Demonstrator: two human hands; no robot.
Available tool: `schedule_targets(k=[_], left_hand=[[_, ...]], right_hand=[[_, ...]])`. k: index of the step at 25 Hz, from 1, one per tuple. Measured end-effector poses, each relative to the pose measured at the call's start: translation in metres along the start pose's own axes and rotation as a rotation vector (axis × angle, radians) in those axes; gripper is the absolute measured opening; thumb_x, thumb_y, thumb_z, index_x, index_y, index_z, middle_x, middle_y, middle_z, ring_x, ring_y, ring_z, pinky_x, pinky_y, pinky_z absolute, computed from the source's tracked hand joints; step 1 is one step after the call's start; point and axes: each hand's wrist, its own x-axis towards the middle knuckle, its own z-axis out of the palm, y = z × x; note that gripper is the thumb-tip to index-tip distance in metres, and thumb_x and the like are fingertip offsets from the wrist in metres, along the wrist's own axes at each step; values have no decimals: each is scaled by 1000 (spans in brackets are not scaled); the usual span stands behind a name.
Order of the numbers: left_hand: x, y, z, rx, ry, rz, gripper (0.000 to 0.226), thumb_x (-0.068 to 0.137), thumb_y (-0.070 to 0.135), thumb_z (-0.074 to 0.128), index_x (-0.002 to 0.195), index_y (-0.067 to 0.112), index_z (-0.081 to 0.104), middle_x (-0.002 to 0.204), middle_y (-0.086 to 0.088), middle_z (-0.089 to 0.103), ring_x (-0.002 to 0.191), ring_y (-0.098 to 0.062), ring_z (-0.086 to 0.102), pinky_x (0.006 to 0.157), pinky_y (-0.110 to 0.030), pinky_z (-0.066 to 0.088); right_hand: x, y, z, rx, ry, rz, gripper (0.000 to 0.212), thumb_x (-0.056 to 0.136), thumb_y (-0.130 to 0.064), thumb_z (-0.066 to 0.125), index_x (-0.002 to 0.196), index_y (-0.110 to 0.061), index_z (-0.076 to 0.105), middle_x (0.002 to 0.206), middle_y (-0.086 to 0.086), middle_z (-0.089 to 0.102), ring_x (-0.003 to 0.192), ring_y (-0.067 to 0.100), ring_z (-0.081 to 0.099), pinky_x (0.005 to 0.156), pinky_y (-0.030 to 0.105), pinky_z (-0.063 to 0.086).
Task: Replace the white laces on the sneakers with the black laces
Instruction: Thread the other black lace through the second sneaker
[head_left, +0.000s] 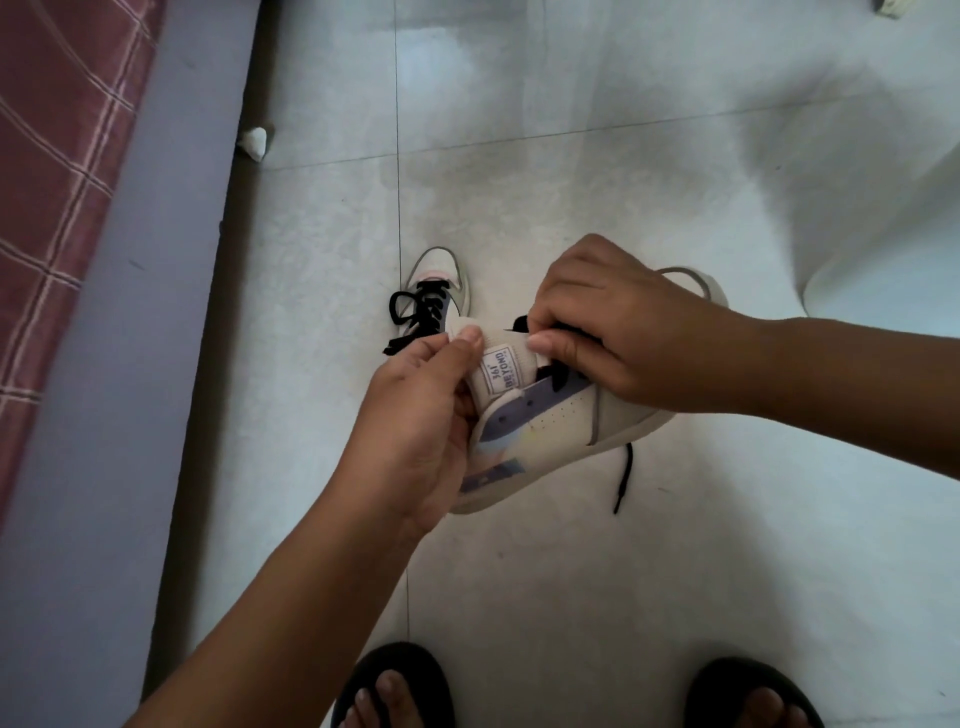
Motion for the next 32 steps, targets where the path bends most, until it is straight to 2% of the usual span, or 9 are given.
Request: schedule_targets(k=[2, 6, 11, 17, 21, 23, 25, 28, 32], left_hand=[[1, -2, -1, -10, 8, -35, 17, 96, 15, 47, 88, 4, 58, 74, -12, 68, 65, -18, 66, 63, -29, 56], [-1, -3, -1, 21, 2, -5, 16, 96, 15, 48, 89, 4, 58, 74, -11, 68, 65, -16, 66, 65, -29, 56], [-4, -3, -3, 29, -6, -63, 21, 95, 18, 49, 98, 0, 59, 82, -16, 69, 71, -20, 67, 75, -35, 55], [-13, -2, -4, -1, -25, -160, 24, 94, 18, 49, 101, -1, 61, 88, -19, 70, 73, -22, 68, 75, -36, 57], [-21, -3, 0, -140, -20, -186, 23, 96, 16, 45, 96, 0, 62, 89, -18, 71, 77, -24, 70, 79, -37, 58], [-23, -4, 3, -202, -5, -114, 30, 97, 19, 44, 111, -2, 59, 103, -21, 69, 95, -28, 68, 93, -47, 51], [-26, -5, 6, -270, -18, -47, 36, 97, 20, 43, 123, -3, 53, 107, -21, 68, 96, -26, 68, 93, -48, 51], [-31, -10, 10, -335, -45, -31, 39, 93, 16, 45, 127, -3, 50, 111, -19, 68, 97, -25, 67, 92, -44, 52], [-33, -20, 17, -488, -33, -158, 39, 76, 14, 53, 113, 1, 59, 104, -14, 69, 102, -24, 64, 98, -42, 46]], right_hand=[[3, 1, 0, 77, -70, 69, 21, 93, -26, 52, 86, -10, 64, 84, -5, 53, 93, 13, 37, 86, 33, 36], [5, 0, -2, 347, -177, 337, 15, 90, -34, 54, 75, -38, 52, 87, -19, 45, 98, 5, 32, 82, 8, 27], [2, 0, -8, 426, -186, 396, 10, 80, -45, 58, 71, -40, 57, 88, -17, 54, 88, 2, 49, 78, 16, 41], [1, 0, -22, 548, -348, 418, 10, 81, -42, 62, 75, -37, 68, 82, -15, 66, 74, -6, 60, 64, 7, 45], [-9, -12, -22, 324, -10, 360, 18, 78, -47, 63, 89, -34, 59, 89, -15, 59, 90, 2, 50, 77, 22, 41], [-15, -21, -18, 124, 229, 255, 22, 84, -42, 63, 94, -23, 64, 96, -7, 61, 97, 15, 50, 88, 33, 39], [-24, -26, -12, 7, 278, 191, 31, 84, -38, 62, 103, -13, 68, 104, 2, 63, 103, 25, 53, 99, 38, 34], [-31, -25, -10, 47, 278, 221, 41, 81, -37, 65, 112, -11, 66, 112, 4, 62, 110, 25, 52, 101, 32, 32], [-52, -54, 18, 149, 544, 523, 55, 81, -48, 62, 121, -11, 53, 119, -1, 46, 113, 13, 40, 98, 8, 22]])
